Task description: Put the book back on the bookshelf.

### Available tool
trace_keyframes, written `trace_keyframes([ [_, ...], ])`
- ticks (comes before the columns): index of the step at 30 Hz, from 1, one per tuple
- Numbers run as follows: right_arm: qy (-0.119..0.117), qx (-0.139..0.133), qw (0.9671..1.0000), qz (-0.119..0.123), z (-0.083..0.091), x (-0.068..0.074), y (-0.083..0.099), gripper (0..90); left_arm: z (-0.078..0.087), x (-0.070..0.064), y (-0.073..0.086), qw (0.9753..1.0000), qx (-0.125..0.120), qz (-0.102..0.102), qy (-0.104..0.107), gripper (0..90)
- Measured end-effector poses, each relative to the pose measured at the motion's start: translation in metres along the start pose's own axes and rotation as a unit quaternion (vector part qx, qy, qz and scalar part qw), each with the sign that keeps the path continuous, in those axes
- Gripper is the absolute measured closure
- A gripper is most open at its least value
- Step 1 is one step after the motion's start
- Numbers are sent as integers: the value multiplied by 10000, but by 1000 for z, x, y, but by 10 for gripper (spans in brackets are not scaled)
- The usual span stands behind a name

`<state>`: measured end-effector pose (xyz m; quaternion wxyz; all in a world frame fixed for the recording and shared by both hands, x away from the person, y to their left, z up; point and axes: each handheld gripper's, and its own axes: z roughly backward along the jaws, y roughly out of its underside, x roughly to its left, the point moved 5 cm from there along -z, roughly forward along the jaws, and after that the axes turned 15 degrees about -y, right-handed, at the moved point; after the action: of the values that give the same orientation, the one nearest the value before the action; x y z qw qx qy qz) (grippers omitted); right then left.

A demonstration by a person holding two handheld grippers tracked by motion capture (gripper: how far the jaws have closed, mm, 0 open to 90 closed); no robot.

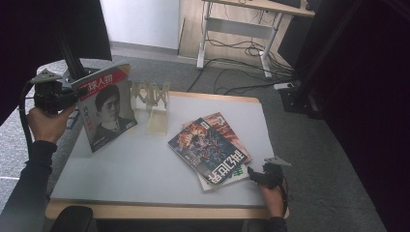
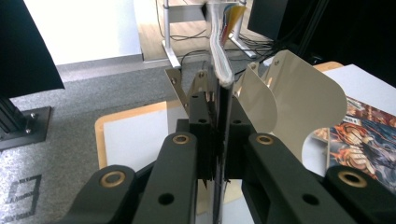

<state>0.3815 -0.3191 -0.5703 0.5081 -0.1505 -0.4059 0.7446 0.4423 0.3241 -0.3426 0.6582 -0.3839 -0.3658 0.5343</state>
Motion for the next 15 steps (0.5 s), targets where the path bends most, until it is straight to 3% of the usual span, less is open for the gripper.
trace_keyframes([
  [15,0,-1,10000,3,0,0,0,154,16,3,23,9995,197,-228,-40,812],
])
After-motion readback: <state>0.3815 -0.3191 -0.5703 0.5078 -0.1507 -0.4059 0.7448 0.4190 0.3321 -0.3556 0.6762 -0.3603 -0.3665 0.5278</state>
